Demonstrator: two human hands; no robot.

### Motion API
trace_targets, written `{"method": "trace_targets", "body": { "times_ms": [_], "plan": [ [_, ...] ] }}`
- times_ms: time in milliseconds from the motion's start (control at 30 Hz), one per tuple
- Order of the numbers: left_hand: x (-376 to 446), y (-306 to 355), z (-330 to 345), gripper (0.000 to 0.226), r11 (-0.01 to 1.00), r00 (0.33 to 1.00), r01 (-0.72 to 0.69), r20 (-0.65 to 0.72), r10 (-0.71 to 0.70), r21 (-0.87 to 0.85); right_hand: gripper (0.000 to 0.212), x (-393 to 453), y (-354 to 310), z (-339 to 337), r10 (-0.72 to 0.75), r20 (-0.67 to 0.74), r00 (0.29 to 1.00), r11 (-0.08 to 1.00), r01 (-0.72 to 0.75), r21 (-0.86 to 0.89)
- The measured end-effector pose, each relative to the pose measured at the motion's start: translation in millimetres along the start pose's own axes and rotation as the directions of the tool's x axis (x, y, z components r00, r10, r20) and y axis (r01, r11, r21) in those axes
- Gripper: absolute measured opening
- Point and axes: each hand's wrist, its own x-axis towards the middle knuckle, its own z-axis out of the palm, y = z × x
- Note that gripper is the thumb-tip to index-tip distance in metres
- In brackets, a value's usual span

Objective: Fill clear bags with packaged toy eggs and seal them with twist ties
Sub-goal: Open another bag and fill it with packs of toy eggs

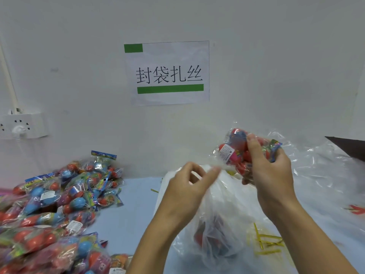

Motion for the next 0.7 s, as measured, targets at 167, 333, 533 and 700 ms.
{"method": "trace_targets", "body": {
  "times_ms": [167, 333, 533, 700],
  "plan": [
    [-2, -7, -3, 0.021, 0.988, 0.999, 0.041, 0.007, -0.042, 0.150, 0.025, 6, -10, -12, 0.167, 0.185, 0.968, 0.985, -0.173, 0.021],
    [6, -7, -11, 0.015, 0.953, 0.981, -0.038, -0.192, -0.022, -0.300, 0.039, -8, -15, -5, 0.202, 0.538, 0.818, 0.979, -0.187, -0.083],
    [10, -13, -18, 0.025, 0.916, 0.931, -0.115, -0.363, -0.036, -0.385, 0.042, -11, -12, -4, 0.188, 0.516, 0.836, 0.931, 0.015, -0.364],
    [10, -12, -13, 0.024, 0.938, 0.914, -0.187, -0.402, 0.058, -0.291, 0.026, -17, -7, -1, 0.035, 0.492, 0.870, 0.817, 0.259, -0.516]
  ]
}}
